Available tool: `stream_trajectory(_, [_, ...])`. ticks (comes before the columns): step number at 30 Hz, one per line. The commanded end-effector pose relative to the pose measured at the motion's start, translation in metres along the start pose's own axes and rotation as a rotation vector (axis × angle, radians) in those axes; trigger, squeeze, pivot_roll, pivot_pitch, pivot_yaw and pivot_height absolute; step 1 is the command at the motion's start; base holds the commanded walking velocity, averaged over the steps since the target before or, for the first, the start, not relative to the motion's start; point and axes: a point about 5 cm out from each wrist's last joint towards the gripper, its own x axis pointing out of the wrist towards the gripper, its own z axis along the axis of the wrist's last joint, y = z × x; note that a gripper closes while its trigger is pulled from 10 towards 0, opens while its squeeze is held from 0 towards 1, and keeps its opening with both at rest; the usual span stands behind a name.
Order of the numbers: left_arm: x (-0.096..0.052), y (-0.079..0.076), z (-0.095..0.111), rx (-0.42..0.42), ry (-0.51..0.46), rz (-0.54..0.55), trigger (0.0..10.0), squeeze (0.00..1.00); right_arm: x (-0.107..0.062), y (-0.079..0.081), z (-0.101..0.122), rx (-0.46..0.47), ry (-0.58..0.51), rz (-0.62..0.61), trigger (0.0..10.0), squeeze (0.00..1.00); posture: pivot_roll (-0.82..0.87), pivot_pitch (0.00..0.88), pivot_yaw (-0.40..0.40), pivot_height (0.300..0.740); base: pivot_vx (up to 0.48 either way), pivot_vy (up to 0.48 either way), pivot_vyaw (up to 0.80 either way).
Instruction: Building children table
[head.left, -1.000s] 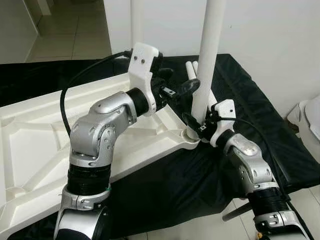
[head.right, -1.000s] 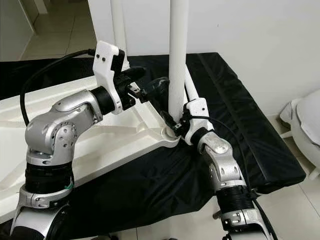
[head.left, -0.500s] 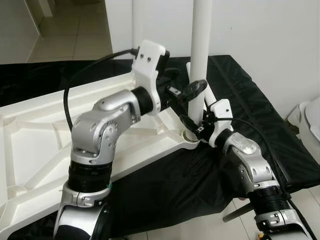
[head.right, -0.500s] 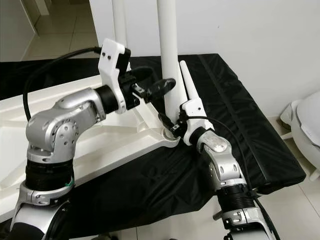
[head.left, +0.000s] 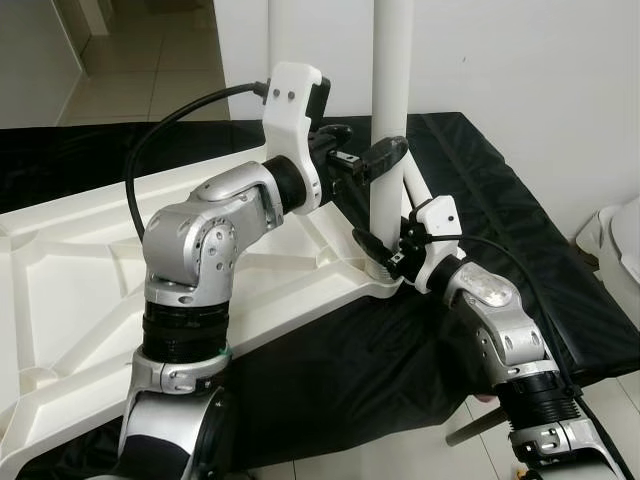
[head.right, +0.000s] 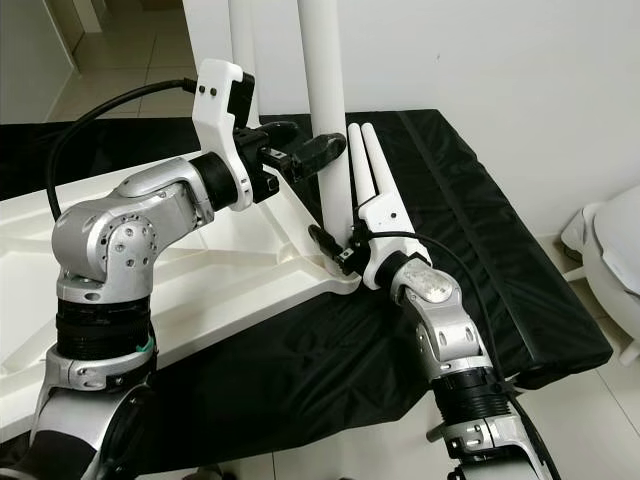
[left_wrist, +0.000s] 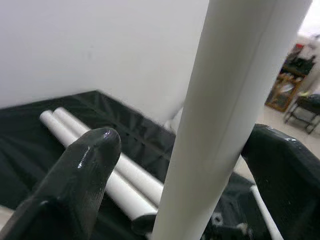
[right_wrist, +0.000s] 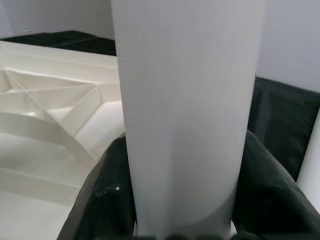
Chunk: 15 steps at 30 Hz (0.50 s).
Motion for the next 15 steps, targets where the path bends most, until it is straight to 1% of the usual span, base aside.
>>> stream_trajectory(1, [0.002,0.002,0.006,-0.011,-0.02,0.064,10.0,0.0,0.001,0.003,0.003,0.008,-0.009,0.025,10.0,0.0,0.01,0.041,-0.024,0.74,0.0,0.0,0.0])
stream_trajectory(5, [0.004,0.0,0.01,-0.008,-0.026,0.063,10.0,0.0,0.002,0.005,0.004,0.015,-0.009,0.037,10.0,0.0,0.01,0.047,-0.027,0.74,0.0,0.0,0.0])
stream_trajectory(6, [0.005,-0.004,0.012,-0.006,-0.036,0.048,10.0,0.0,0.003,0.005,0.004,0.017,-0.008,0.041,10.0,0.0,0.01,0.052,-0.03,0.74,0.0,0.0,0.0])
stream_trajectory(7, [0.005,-0.004,0.012,-0.006,-0.036,0.048,10.0,0.0,0.003,0.005,0.004,0.017,-0.008,0.041,10.0,0.0,0.01,0.052,-0.03,0.74,0.0,0.0,0.0])
stream_trajectory(10, [0.008,-0.01,0.016,-0.008,-0.052,0.026,10.0,0.0,0.005,0.006,0.005,0.019,-0.007,0.045,10.0,0.0,0.02,0.057,-0.032,0.74,0.0,0.0,0.0])
stream_trajectory(15, [0.009,-0.014,0.017,-0.006,-0.059,0.016,10.0,0.0,0.007,0.007,0.007,0.021,-0.008,0.054,10.0,0.0,0.02,0.069,-0.031,0.74,0.0,0.0,0.0])
